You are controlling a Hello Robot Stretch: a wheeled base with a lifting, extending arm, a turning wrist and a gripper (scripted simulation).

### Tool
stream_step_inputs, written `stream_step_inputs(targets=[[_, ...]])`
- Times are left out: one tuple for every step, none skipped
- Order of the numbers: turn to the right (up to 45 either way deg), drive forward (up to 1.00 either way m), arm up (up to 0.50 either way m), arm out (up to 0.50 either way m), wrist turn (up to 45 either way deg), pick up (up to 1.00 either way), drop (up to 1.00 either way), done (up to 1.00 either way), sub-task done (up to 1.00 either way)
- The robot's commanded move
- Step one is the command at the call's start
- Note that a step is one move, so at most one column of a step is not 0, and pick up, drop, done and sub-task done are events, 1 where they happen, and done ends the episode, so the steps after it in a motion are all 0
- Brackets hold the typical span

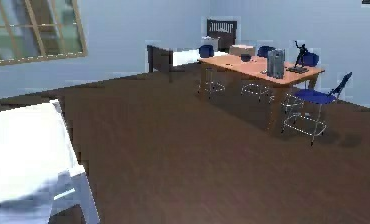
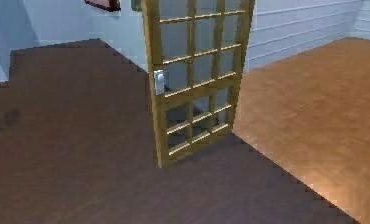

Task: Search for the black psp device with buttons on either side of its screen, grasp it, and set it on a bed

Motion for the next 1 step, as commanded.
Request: stream_step_inputs(targets=[[0.0, 1.0, 0.0, 0.0, 0.0, 0.0, 0.0, 0.0, 0.0]])
